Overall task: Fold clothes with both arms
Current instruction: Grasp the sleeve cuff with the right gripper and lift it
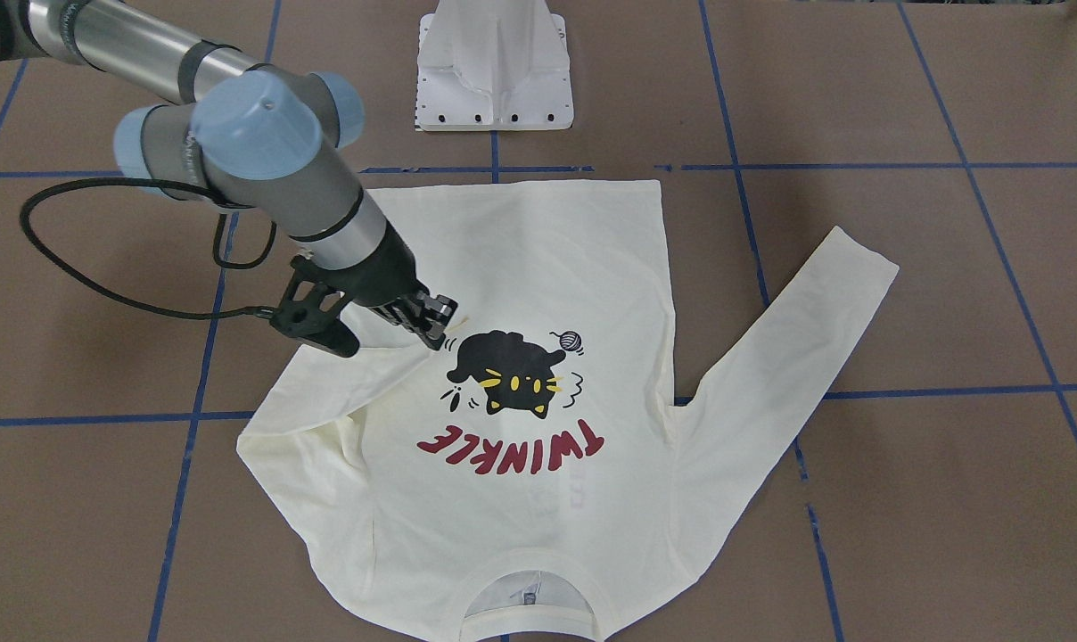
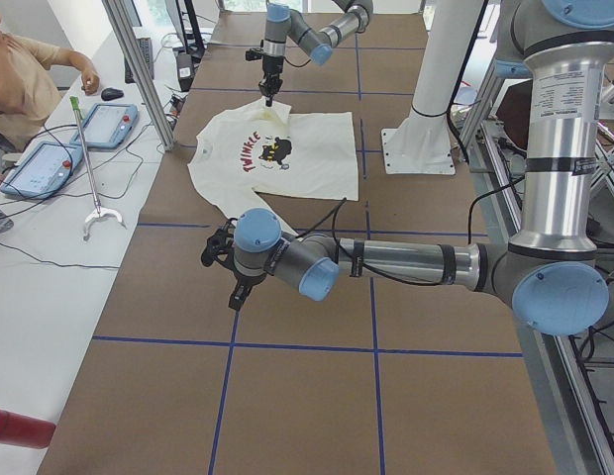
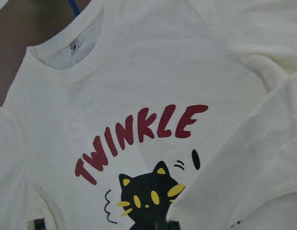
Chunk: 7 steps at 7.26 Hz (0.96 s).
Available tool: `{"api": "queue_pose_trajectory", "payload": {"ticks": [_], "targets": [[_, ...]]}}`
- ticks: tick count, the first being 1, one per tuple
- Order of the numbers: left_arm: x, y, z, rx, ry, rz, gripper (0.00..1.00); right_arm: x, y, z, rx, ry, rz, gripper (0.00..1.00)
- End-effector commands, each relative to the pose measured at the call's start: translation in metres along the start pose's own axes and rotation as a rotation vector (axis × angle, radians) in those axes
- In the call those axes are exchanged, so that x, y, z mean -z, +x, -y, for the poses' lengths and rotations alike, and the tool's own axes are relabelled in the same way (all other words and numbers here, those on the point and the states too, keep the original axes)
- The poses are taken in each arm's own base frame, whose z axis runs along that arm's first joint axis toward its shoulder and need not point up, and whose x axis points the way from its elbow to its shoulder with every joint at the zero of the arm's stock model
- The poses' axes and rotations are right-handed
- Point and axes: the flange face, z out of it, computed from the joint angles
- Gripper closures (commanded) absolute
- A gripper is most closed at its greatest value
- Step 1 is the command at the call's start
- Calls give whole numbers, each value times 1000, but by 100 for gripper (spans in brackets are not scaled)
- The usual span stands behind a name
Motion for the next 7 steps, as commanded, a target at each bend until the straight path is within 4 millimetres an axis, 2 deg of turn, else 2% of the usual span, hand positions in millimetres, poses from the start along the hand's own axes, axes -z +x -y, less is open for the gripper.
{"api": "queue_pose_trajectory", "payload": {"ticks": [1, 2, 3, 4, 6, 7], "targets": [[1, 2, 1, -4, 3, -1, 0, -46, -109, -60, 35, 31, 35, 100], [2, 2, 1, -3, 4, 1, 0, -71, -124, -88, 72, 33, 65, 100], [2, 2, 1, -5, 5, 1, 0, -89, -142, -131, 103, 85, 88, 100], [2, 2, 1, -5, 5, 1, 0, -97, -151, -151, 119, 86, 83, 100], [2, 2, 1, -5, 5, 1, 0, -112, -161, -166, 143, 102, 91, 100], [2, 2, 1, -5, 4, 1, 0, -123, -163, -163, 148, 115, 123, 100]]}}
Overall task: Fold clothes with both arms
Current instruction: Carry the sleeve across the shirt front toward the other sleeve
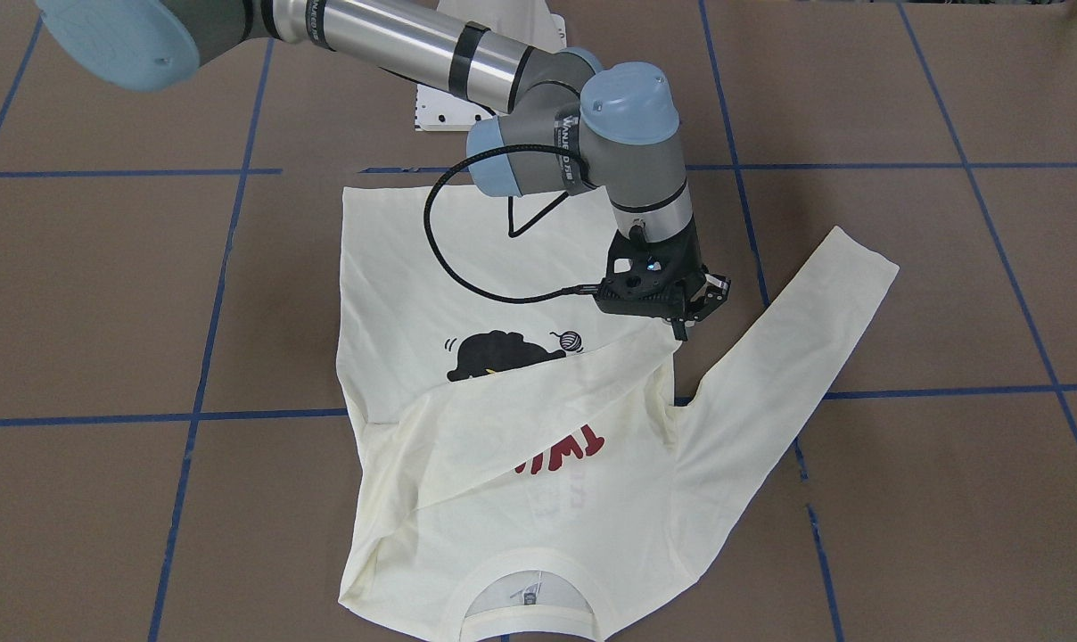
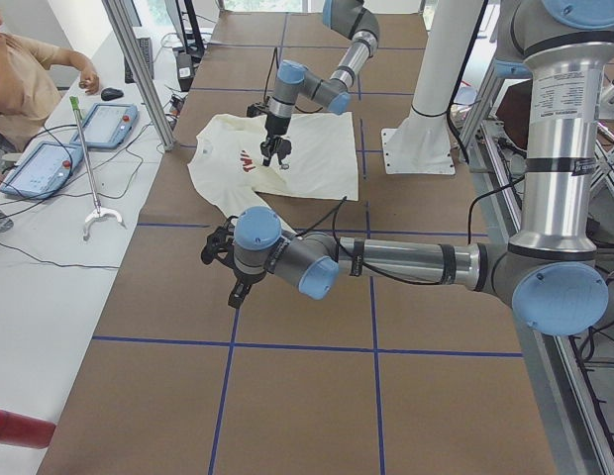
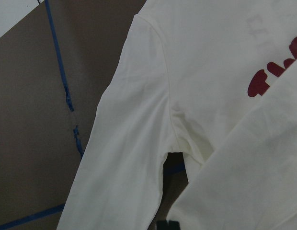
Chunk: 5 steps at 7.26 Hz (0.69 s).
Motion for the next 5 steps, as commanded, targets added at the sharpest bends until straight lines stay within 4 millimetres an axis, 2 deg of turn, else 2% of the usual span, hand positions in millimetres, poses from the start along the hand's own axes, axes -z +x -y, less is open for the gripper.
{"api": "queue_pose_trajectory", "payload": {"ticks": [1, 2, 3, 5], "targets": [[0, 0, 0, 0, -1, 0, 0, -13, -7, -3, 9, 20, 28, 100], [0, 0, 0, 2, -1, -1, 0, -12, -15, -3, 11, 41, 38, 100], [-1, -1, -1, 3, -2, -1, 0, -19, -16, -5, 12, 46, 34, 100], [-1, -2, 0, 2, -3, 1, 0, -30, -10, 0, 11, 79, 31, 100]]}}
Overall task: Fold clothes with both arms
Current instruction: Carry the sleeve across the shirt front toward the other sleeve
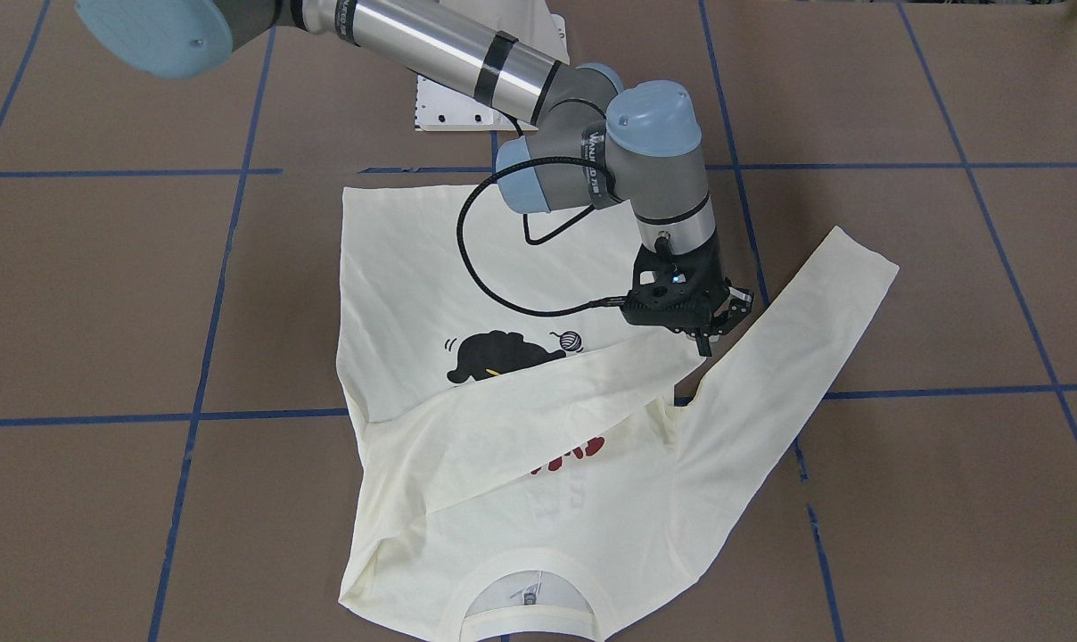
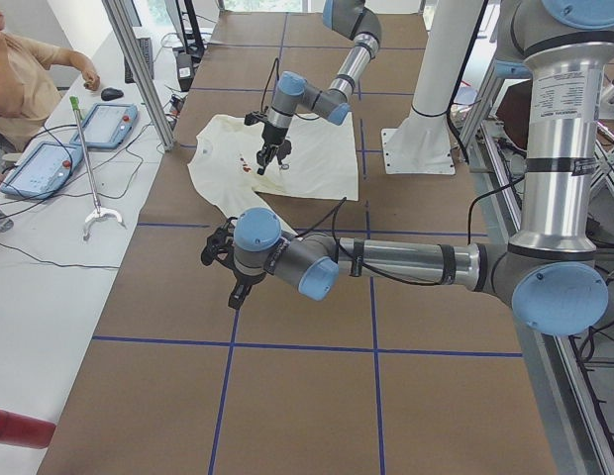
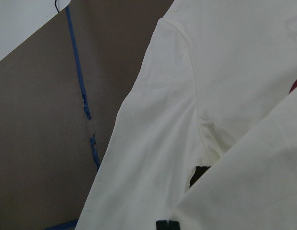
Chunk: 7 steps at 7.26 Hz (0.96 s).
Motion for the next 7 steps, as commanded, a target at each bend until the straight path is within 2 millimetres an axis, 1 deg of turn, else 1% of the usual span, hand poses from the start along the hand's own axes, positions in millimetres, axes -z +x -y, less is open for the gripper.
{"api": "queue_pose_trajectory", "payload": {"ticks": [1, 2, 3, 4, 5, 6, 7], "targets": [[0, 0, 0, 0, 0, 0, 0, -3, -2, 3, 0, 33, 3, 100], [-1, -1, 0, 1, -1, 1, 0, -6, -5, 4, 1, 44, -2, 92], [-1, -1, -1, 3, -3, -1, 0, -7, -8, 5, 0, 55, 4, 51], [-1, -1, -1, 4, -3, -1, 0, -6, -11, 5, 0, 56, 7, 32], [-1, -2, -2, 7, -5, 0, 0, -1, -18, 3, 0, 55, 18, 23], [-5, 4, 0, 79, -12, -20, 0, 6, -27, 5, -2, 54, 30, 16], [-37, 36, -1, 178, -70, -60, 0, 21, -38, 6, -18, 42, 58, 15]]}}
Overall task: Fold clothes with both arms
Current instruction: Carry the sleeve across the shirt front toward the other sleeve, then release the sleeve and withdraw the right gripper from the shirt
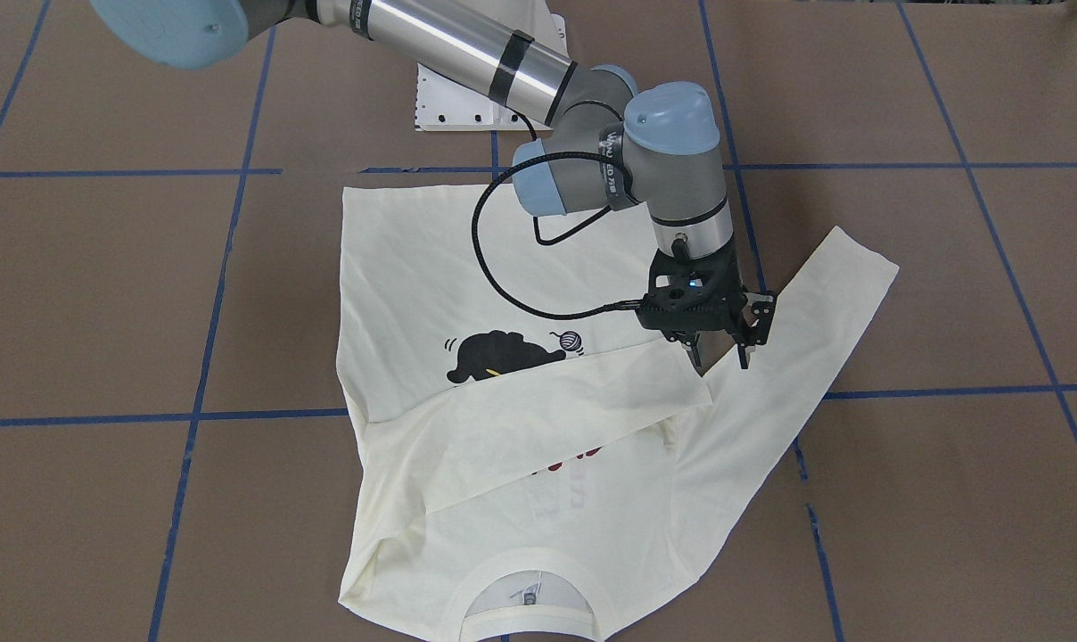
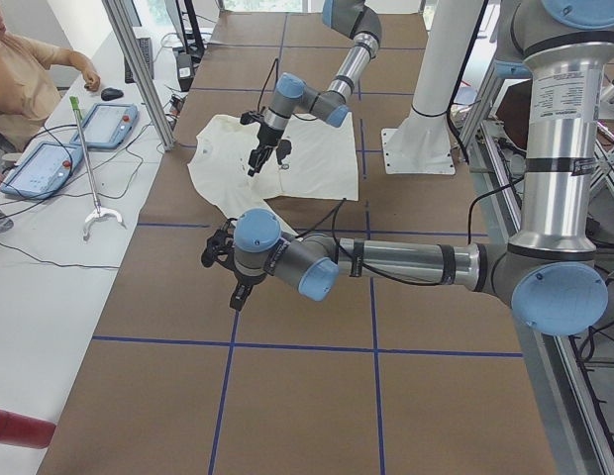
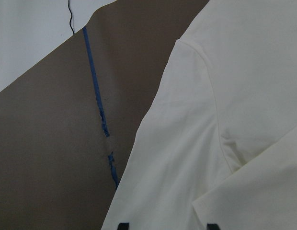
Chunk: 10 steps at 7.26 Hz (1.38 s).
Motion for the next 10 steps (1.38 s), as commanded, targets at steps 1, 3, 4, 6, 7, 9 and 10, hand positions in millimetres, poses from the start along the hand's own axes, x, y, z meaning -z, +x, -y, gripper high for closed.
{"api": "queue_pose_trajectory", "payload": {"ticks": [1, 3, 4, 6, 7, 9, 10], "targets": [[-42, 44, -3, 198, -50, -46, 0, 28, 21, 25, -40, -53, 41, 15], [-73, 67, -43, 184, -50, -67, 1, 54, 122, 67, -51, -105, 13, 16], [-90, 75, -59, 177, -96, -78, 1, 65, 168, 90, -65, -164, -11, 6], [-98, 71, -91, 260, -137, -83, 1, 142, 291, 126, -61, -214, -3, 1], [-115, 85, -99, 252, -176, -81, 1, 169, 316, 144, -75, -224, -7, 1], [-137, 99, -106, 243, -191, -38, 15, 211, 382, 188, -128, -224, -48, 1], [-142, 109, -105, 242, -200, -45, 23, 211, 395, 192, -137, -218, -64, 1]]}}
